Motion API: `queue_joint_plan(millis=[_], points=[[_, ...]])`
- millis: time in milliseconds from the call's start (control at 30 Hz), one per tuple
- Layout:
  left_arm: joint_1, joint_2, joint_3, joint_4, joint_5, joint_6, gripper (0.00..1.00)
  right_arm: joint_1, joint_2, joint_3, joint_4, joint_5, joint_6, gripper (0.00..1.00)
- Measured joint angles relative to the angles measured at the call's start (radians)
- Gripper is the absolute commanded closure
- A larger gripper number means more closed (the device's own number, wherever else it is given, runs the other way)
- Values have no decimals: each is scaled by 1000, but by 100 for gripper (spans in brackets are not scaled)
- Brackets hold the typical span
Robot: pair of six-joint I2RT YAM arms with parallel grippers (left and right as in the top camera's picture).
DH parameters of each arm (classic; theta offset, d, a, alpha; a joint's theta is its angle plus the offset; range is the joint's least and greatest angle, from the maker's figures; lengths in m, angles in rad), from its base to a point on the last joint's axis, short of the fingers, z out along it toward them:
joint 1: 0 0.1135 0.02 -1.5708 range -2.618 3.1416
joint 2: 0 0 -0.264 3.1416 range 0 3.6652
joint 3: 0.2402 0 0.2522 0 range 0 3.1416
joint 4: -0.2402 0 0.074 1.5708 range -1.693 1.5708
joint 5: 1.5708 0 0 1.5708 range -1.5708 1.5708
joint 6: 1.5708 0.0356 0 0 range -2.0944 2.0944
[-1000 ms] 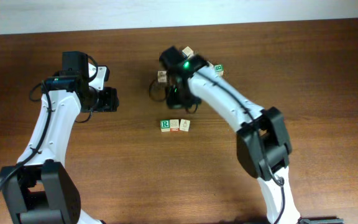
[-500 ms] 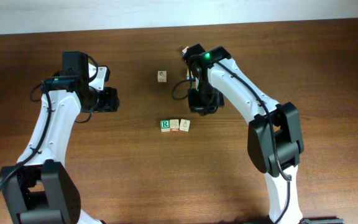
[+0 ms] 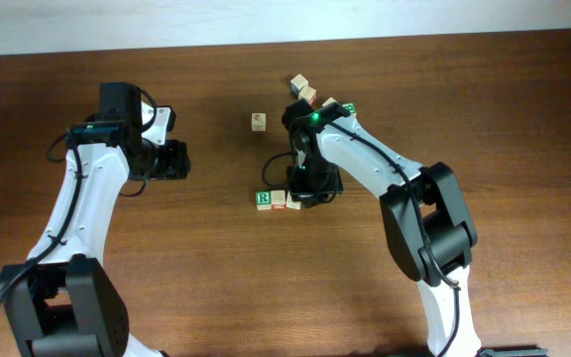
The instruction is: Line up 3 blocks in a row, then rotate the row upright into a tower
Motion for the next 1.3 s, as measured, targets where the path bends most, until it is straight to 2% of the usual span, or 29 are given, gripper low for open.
queue_joint_plan(millis=[700, 800, 867, 967, 1033, 1200, 1300], points=[[0, 0, 0, -2, 0, -3, 41, 0, 0, 0, 75, -15, 0, 95], [0, 0, 0, -18, 1, -26, 53, -3, 0, 0, 65, -15, -2, 95], [0, 0, 0, -46, 3, -62, 77, -25, 0, 0, 33, -27, -20, 95], [0, 0, 0, -92, 20, -119, 88, -63, 0, 1, 28, -65, -54, 95], [0, 0, 0, -99, 56, -139, 99, -100, 0, 2, 28, -111, -94, 95], [-19, 0, -23, -76, 131, -168, 100, -142, 0, 2, 29, -202, -191, 95], [-55, 0, -97, 3, 158, -199, 100, -140, 0, 2, 31, -235, -225, 96]])
